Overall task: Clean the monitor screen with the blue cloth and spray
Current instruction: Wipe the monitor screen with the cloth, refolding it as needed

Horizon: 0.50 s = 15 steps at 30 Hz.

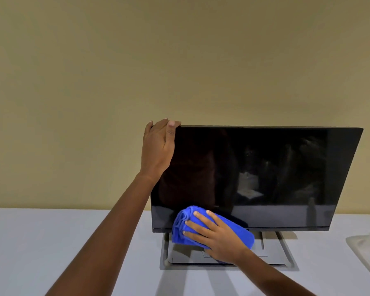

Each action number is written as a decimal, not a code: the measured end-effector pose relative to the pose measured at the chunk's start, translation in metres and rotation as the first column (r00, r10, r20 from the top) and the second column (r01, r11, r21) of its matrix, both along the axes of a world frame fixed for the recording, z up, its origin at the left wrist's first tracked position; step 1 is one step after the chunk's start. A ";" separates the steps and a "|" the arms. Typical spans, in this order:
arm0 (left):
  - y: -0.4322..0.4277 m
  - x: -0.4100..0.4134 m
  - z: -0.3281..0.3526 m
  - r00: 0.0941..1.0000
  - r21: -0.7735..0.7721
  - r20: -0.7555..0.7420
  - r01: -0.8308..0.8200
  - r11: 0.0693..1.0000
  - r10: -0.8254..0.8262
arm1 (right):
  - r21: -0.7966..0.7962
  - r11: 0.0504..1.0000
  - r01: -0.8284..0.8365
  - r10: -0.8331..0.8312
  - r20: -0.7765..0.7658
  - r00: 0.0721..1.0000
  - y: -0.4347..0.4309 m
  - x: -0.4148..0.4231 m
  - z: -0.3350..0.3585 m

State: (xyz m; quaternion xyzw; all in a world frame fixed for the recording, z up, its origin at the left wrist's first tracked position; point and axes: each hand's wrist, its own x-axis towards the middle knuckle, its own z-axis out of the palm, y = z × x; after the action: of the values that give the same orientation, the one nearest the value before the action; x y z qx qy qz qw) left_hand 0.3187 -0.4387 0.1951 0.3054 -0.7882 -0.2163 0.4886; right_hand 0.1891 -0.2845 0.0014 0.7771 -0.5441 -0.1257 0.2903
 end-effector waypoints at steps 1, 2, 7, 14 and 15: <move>0.000 -0.001 0.001 1.000 0.011 -0.012 -0.001 1.000 0.001 | -0.015 0.999 -0.035 0.034 -0.032 0.999 0.000 -0.004 0.005; 0.001 -0.001 0.002 1.000 0.018 -0.018 -0.002 1.000 0.003 | -0.047 0.996 -0.069 0.067 -0.053 0.996 0.000 -0.008 0.012; 0.003 -0.001 0.002 1.000 0.015 -0.024 -0.006 1.000 0.006 | -0.330 0.944 -0.012 0.035 0.064 0.997 -0.009 -0.035 0.078; 0.005 0.001 0.001 1.000 0.001 -0.011 -0.004 1.000 0.004 | -0.564 0.719 0.406 -0.044 0.546 0.837 -0.020 -0.070 0.167; 0.006 0.001 0.001 1.000 0.003 -0.010 -0.004 1.000 0.004 | -0.567 0.690 0.450 -0.015 0.611 0.791 -0.022 -0.067 0.167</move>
State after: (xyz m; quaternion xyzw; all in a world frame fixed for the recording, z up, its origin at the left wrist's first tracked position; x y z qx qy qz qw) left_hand 0.3199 -0.4332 0.1959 0.3065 -0.7849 -0.2179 0.4924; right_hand 0.1220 -0.3064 0.1688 0.5338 -0.7094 0.2818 0.3638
